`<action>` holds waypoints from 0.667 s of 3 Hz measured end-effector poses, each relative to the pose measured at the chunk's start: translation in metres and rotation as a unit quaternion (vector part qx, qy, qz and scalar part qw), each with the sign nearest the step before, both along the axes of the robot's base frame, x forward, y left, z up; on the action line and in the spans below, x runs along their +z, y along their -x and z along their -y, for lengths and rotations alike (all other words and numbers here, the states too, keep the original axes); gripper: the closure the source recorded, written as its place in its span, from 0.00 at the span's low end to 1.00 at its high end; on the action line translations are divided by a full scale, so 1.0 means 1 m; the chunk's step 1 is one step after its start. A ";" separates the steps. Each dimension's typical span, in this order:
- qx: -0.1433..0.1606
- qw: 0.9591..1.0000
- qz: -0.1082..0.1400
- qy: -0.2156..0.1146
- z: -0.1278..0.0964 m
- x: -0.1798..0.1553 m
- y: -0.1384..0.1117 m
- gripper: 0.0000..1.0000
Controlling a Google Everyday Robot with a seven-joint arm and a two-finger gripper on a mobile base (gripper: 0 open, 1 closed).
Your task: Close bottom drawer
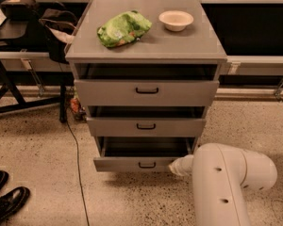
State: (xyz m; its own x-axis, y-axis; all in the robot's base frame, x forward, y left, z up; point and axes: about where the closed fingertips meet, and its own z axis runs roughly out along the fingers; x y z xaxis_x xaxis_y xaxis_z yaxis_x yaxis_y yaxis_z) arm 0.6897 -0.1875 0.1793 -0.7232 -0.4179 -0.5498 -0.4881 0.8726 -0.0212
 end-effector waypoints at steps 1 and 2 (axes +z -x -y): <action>0.002 1.000 0.014 0.002 -0.001 0.004 -0.012 1.00; 0.011 0.999 0.035 0.011 -0.006 0.012 -0.029 1.00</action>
Offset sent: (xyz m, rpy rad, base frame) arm 0.1164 0.0082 0.0572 -0.0664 -0.2482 0.0415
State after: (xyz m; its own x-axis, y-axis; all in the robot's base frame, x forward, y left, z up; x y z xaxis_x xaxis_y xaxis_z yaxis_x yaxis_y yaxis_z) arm 0.7182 -0.1814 0.1909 -0.6730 -0.4462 -0.5899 -0.5043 0.8602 -0.0754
